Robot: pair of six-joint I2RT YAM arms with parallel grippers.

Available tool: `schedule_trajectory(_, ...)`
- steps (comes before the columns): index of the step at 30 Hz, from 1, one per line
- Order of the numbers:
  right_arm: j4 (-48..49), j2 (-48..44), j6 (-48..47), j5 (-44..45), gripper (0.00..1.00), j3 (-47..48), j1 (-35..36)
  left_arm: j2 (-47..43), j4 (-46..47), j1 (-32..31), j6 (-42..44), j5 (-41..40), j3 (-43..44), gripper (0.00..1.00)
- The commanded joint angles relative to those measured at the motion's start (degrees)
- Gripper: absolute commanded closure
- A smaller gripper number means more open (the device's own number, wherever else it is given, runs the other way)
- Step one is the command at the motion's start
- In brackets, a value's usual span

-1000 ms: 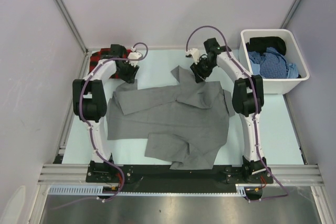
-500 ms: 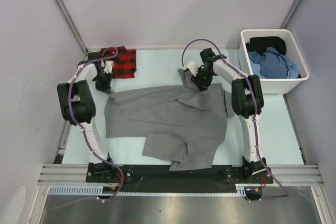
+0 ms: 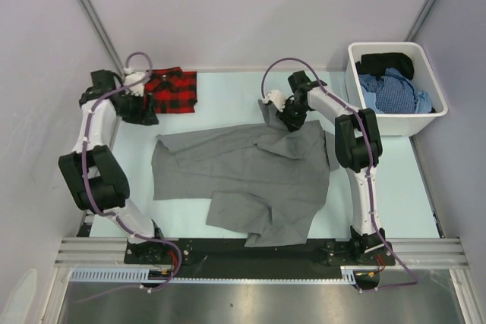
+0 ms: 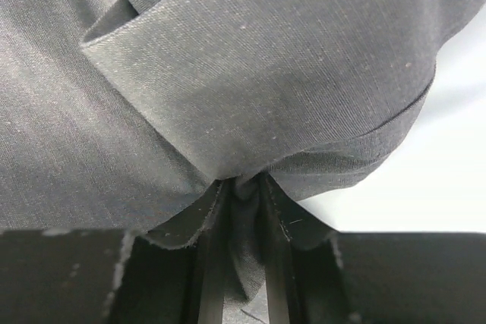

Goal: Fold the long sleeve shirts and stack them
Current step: Fold the shirt

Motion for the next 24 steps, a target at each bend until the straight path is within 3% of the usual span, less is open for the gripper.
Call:
schedule_trajectory(1,-0.17,-2.00,1.08,-0.40,0.76,0.17,0.66,-4.01,-7.82,-9.10,22.26,7.87,-2.11,0.34)
schedule_trajectory(2,-0.26,-2.18,1.26,-0.58,0.76,0.52,0.66,-4.71,-6.87,-10.60,25.94,6.91,-3.70,0.27)
schedule_trajectory(8,-1.58,-3.67,1.96,-0.67,0.83,2.19,0.66,-3.23,-5.11,-17.82,35.53,0.67,-8.29,0.18)
schedule_trajectory(13,-1.84,-5.16,3.46,-1.28,0.92,3.25,0.49,-3.58,3.32,-24.23,39.15,-10.81,-15.39,0.24)
schedule_trajectory(15,-1.93,-6.04,4.07,-1.63,0.93,3.78,0.57,-2.61,7.10,-24.85,39.95,-14.71,-16.02,0.34)
schedule_trajectory(18,-1.84,-6.92,4.69,-1.81,1.00,4.83,0.31,0.63,7.64,-24.33,38.12,-16.74,-12.08,0.65)
schedule_trajectory(19,-1.58,-7.10,5.13,-1.81,1.00,5.10,0.14,1.77,7.64,-24.15,37.06,-16.57,-8.59,0.80)
schedule_trajectory(20,-1.31,-7.36,5.57,-1.81,1.00,5.36,-0.21,4.31,8.07,-23.54,34.35,-16.57,-6.73,0.86)
schedule_trajectory(22,0.44,-7.71,6.97,-1.72,1.00,6.24,-0.65,7.31,8.87,-23.10,30.05,-17.01,-1.38,0.94)
schedule_trajectory(24,2.54,-7.98,8.12,-1.55,1.00,7.03,-1.36,11.09,9.48,-22.57,27.66,-17.89,2.85,0.95)
